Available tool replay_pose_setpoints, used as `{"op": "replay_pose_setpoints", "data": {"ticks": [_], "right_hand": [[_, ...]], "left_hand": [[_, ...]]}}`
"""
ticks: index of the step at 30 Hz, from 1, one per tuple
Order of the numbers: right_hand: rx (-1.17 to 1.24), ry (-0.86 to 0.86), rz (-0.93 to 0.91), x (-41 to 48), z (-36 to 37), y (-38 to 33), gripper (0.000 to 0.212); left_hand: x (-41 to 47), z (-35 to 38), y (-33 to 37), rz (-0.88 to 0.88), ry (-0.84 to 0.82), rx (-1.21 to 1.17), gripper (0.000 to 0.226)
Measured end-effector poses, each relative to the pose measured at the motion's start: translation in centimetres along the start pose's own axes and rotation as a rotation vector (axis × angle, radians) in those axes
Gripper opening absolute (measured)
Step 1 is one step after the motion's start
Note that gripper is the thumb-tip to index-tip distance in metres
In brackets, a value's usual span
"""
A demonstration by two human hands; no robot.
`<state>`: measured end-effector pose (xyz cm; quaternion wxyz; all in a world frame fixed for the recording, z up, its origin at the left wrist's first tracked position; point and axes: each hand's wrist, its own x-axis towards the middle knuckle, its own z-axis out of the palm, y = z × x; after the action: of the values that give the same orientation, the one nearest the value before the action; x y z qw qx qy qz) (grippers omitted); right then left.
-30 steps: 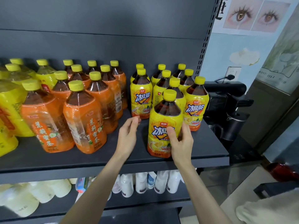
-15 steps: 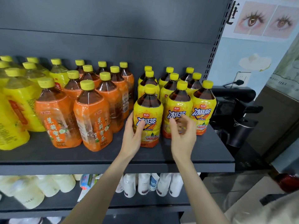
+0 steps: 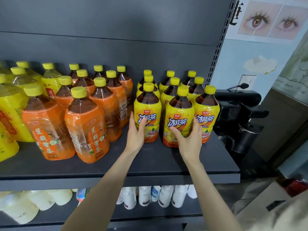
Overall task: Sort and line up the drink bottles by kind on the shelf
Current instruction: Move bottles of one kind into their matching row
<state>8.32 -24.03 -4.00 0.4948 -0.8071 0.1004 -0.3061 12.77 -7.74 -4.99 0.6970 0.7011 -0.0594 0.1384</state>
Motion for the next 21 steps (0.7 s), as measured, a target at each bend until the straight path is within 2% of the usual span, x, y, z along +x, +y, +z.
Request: {"op": "replay_pose_setpoints", "data": {"ticks": [3, 11, 21], "right_hand": [[-0.01, 0.005, -0.012, 0.0, 0.1, 0.2, 0.087], [-0.007, 0.028, -0.011, 0.0, 0.5, 1.0, 0.089], [-0.011, 0.032, -0.011, -0.2, 0.5, 1.1, 0.088]], "left_hand": [[0.3, 0.4, -0.4, -0.013, 0.006, -0.009, 0.077], [0.4, 0.9, -1.3, -0.02, 0.026, -0.039, 0.073], [1.4, 1.2, -1.9, -0.002, 0.056, -0.024, 0.059]]}}
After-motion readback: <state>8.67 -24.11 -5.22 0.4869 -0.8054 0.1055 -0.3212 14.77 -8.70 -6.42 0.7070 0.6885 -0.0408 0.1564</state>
